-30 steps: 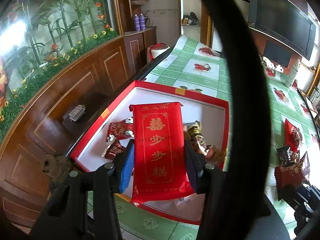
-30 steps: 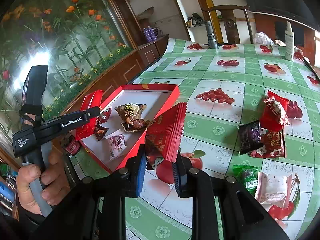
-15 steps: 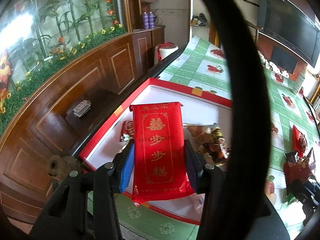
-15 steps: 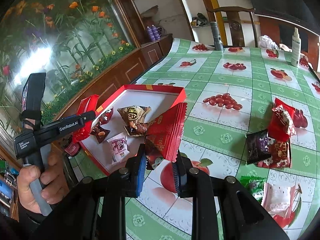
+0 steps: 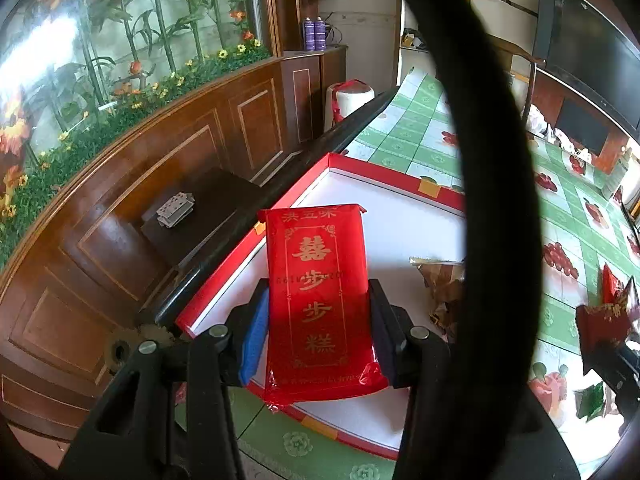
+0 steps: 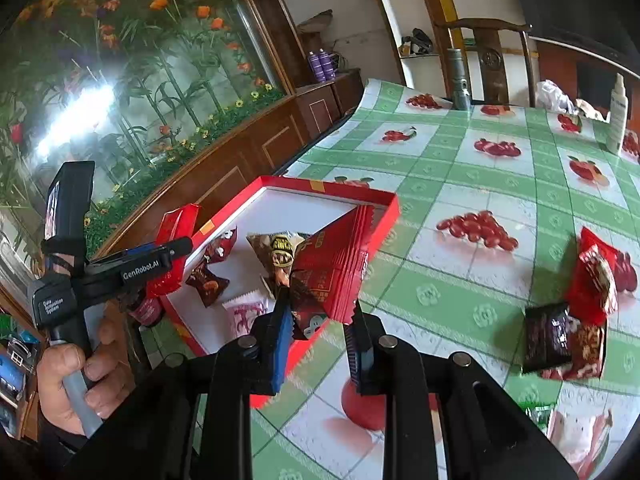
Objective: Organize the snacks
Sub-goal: 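Release the red packet in the box with the left tool while the right tool releases its packet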
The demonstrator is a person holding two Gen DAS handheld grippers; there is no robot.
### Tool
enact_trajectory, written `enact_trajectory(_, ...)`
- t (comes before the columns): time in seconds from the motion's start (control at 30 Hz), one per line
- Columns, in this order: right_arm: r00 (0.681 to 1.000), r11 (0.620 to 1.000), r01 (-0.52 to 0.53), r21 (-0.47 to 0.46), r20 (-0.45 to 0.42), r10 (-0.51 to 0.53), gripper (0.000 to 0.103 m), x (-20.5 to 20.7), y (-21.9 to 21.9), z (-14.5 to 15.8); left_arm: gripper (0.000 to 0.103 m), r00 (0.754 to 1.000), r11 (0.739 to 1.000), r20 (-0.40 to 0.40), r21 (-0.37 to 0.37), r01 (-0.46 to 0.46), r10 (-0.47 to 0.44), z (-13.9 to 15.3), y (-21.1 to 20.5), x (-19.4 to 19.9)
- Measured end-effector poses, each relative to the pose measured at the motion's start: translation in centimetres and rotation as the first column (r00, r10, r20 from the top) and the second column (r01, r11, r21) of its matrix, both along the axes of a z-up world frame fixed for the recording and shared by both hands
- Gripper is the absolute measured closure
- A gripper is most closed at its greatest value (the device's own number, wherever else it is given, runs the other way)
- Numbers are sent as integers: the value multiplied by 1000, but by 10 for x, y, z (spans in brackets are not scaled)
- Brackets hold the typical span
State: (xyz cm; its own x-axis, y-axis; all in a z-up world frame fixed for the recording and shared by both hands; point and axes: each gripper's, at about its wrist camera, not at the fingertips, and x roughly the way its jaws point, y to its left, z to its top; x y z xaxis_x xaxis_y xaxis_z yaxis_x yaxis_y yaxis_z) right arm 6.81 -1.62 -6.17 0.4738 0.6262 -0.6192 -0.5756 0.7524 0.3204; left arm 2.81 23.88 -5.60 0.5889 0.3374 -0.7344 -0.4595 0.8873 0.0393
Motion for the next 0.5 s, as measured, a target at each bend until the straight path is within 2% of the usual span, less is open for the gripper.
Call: enact_trajectory(0.5,1000,1000,-6,5,25,6,80,38,33,9,55,1000,999,-7,38,6,-5,3,9,27)
